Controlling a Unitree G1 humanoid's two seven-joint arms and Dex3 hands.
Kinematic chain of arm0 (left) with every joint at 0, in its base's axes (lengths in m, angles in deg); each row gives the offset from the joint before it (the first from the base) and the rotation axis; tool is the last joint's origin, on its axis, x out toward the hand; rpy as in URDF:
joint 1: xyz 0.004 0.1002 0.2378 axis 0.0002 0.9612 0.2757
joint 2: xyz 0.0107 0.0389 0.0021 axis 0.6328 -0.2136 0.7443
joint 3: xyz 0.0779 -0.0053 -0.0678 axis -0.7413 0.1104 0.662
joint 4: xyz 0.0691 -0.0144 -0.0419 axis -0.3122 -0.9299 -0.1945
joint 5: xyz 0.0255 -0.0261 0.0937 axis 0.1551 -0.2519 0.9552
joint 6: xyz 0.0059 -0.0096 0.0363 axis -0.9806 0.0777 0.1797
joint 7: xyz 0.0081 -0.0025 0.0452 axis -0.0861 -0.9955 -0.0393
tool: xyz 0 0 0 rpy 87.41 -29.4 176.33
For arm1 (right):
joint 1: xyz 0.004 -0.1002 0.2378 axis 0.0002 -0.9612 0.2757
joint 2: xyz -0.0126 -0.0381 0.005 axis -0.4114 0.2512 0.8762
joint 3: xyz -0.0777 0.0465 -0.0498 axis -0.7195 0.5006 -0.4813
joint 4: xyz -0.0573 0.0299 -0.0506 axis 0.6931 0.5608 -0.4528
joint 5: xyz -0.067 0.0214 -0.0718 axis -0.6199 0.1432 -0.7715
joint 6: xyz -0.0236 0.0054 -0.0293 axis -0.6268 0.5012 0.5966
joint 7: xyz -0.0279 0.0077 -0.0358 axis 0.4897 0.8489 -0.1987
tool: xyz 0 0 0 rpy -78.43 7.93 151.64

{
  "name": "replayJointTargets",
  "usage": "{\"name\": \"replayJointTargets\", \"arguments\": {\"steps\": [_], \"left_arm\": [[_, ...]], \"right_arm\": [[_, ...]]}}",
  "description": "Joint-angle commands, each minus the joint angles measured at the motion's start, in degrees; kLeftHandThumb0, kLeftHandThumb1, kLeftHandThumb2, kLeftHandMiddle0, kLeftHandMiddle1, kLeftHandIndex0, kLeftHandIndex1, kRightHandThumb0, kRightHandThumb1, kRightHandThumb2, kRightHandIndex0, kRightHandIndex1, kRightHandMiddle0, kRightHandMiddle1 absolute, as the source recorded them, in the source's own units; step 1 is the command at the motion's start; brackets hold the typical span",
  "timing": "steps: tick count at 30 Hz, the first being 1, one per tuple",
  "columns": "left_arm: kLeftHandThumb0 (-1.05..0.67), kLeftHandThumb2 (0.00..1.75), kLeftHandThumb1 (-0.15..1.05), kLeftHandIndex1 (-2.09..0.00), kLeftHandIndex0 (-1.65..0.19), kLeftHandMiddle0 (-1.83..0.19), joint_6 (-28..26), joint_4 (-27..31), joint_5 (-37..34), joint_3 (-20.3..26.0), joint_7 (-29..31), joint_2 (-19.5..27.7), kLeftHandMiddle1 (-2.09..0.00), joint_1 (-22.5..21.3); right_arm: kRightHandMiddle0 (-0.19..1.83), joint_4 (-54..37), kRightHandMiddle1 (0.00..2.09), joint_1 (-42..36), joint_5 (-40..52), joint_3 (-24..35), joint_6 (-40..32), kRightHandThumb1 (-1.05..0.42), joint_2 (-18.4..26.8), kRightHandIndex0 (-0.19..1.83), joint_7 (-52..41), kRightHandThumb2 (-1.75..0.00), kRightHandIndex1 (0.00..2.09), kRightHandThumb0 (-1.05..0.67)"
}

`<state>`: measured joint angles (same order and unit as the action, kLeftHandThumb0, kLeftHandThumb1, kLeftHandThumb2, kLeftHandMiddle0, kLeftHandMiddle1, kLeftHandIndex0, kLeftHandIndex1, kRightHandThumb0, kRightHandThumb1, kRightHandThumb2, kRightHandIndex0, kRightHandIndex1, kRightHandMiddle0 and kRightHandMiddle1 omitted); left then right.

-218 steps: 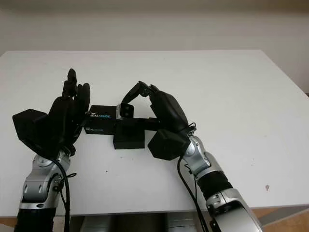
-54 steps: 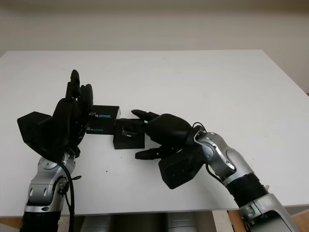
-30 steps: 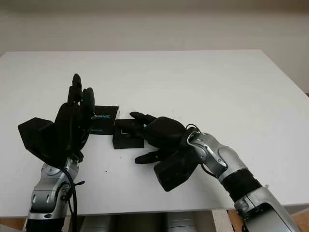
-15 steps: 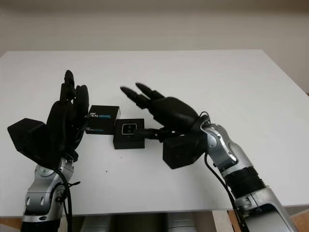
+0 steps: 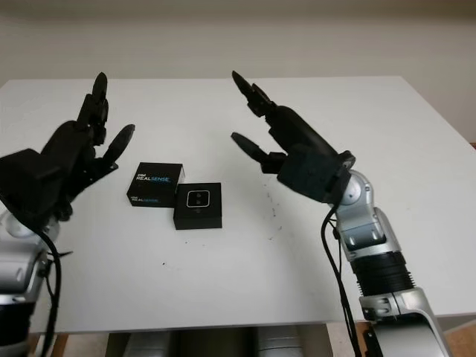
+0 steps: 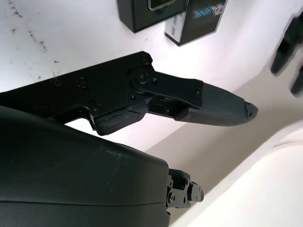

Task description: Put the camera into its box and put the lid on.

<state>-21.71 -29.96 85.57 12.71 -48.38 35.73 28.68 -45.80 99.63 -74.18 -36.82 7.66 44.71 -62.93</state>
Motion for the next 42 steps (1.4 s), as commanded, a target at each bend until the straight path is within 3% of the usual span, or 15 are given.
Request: {"name": "replayJointTargets", "arguments": {"steps": [1,5,7,11,16,21,30,42], "left_arm": [[-0.80,0.04,0.91,-0.04,0.13,0.12,2.0,-2.5,3.5,-2.5,2.5,5.0,-0.05,-4.2],[-0.81,0.03,0.86,-0.03,0.16,0.15,7.5,-8.0,10.0,-8.3,8.8,10.8,-0.04,-10.1],[-0.70,0.03,0.84,-0.06,0.12,0.13,10.3,-9.9,12.4,-10.0,9.4,11.5,-0.05,-12.2],[-0.60,0.05,0.83,-0.12,-0.07,-0.10,16.1,-14.2,18.0,-12.2,4.7,11.2,-0.09,-15.7],[-0.59,0.06,0.86,-0.14,-0.18,-0.24,17.7,-18.5,23.6,-16.0,7.4,11.9,-0.09,-21.4],[-0.71,0.06,0.86,-0.05,-0.05,-0.06,15.4,-22.1,28.0,-20.5,14.6,10.9,-0.02,-27.6],[-0.82,0.06,0.88,-0.02,0.07,0.06,17.5,-30.7,32.2,-26.0,16.5,7.9,-0.02,-32.5],[-0.86,0.05,0.88,-0.03,0.14,0.08,19.8,-35.4,32.1,-27.8,18.7,4.4,-0.05,-33.4]], "right_arm": [[-0.09,2.6,0.06,2.2,2.0,1.6,0.1,-1.05,-0.2,-0.10,-0.4,-0.68,0.07,-0.75],[-0.11,5.6,0.05,3.3,3.0,2.6,-0.7,-1.05,0.3,-0.10,-0.7,-0.72,0.07,-0.77],[-0.10,5.8,0.05,3.3,3.7,3.1,-1.6,-1.05,0.0,-0.11,-0.7,-0.70,0.06,-0.81],[-0.10,5.1,0.05,2.9,4.7,3.5,-2.6,-1.05,-0.1,-0.11,-0.9,-0.69,0.06,-0.80],[-0.09,4.6,0.06,2.6,4.4,3.2,-3.1,-1.05,-0.2,-0.10,-0.6,-0.69,0.06,-0.79],[-0.10,4.7,0.05,2.6,4.3,3.0,-3.0,-1.05,-0.2,-0.11,-0.9,-0.70,0.06,-0.76],[-0.11,3.4,0.05,1.8,4.4,3.1,-3.3,-1.05,-0.5,-0.10,-0.4,-0.71,0.06,-0.75],[-0.08,2.4,0.06,1.0,4.0,3.1,-5.1,-1.05,-0.8,-0.10,0.8,-0.69,0.06,-0.77]]}}
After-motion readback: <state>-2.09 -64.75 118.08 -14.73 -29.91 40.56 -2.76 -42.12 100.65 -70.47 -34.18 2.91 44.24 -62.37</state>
